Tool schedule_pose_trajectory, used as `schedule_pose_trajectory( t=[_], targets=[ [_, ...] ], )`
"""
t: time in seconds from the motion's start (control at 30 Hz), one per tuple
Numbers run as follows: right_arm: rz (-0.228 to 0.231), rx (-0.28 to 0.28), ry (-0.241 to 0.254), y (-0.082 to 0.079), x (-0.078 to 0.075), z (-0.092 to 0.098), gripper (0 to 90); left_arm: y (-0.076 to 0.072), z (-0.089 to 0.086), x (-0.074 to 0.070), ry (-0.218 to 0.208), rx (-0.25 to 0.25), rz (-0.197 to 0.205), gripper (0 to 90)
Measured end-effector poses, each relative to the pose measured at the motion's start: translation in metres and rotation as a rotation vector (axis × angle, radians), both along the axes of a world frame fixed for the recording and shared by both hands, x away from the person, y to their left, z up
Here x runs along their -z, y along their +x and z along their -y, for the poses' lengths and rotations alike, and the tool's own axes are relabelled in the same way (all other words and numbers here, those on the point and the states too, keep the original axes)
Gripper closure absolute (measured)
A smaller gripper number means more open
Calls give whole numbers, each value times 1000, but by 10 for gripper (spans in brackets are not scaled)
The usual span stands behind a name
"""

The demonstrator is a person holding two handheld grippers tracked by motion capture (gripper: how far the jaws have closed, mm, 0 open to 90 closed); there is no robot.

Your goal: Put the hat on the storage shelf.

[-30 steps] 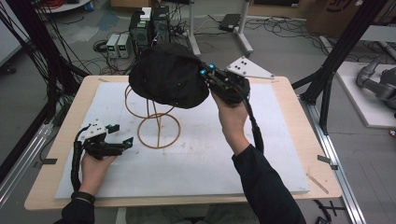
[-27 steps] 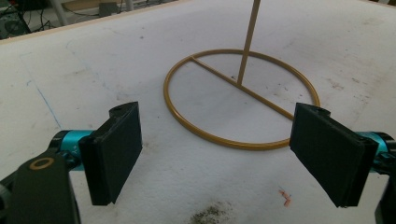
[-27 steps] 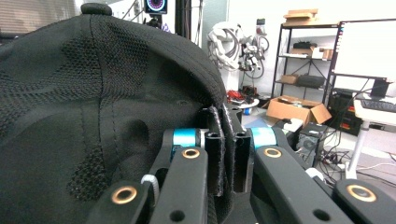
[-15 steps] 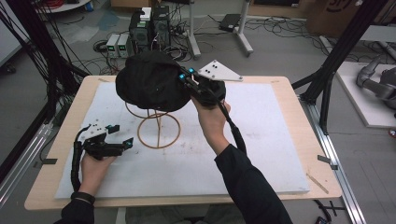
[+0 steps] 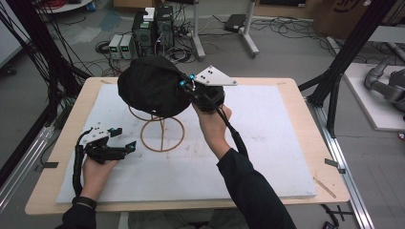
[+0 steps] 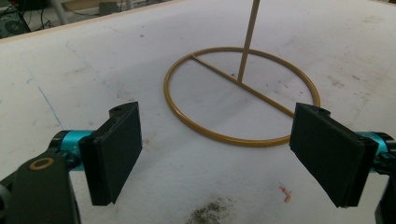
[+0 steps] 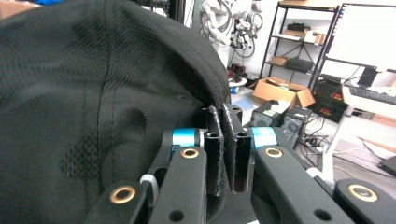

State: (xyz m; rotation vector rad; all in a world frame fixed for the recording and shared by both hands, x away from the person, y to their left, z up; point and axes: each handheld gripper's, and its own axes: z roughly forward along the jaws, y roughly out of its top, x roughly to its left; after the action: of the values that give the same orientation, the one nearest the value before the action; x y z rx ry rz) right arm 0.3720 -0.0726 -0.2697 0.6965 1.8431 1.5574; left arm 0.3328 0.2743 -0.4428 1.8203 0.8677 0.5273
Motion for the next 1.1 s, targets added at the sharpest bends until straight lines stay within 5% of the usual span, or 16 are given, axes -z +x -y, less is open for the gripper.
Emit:
schedule_pose_trajectory(
  t=[0.33, 0.67, 1.1],
  targets=[
    [-43, -8, -42, 4, 12, 2, 842, 0, -1, 0, -1, -2, -1, 170],
    [-18, -24, -82, -2, 13, 15, 722, 0, -1, 0, -2, -3, -3, 170],
    [-76, -19, -68, -13, 37, 90, 431, -1, -2, -1, -10, -6, 4, 170]
  ],
)
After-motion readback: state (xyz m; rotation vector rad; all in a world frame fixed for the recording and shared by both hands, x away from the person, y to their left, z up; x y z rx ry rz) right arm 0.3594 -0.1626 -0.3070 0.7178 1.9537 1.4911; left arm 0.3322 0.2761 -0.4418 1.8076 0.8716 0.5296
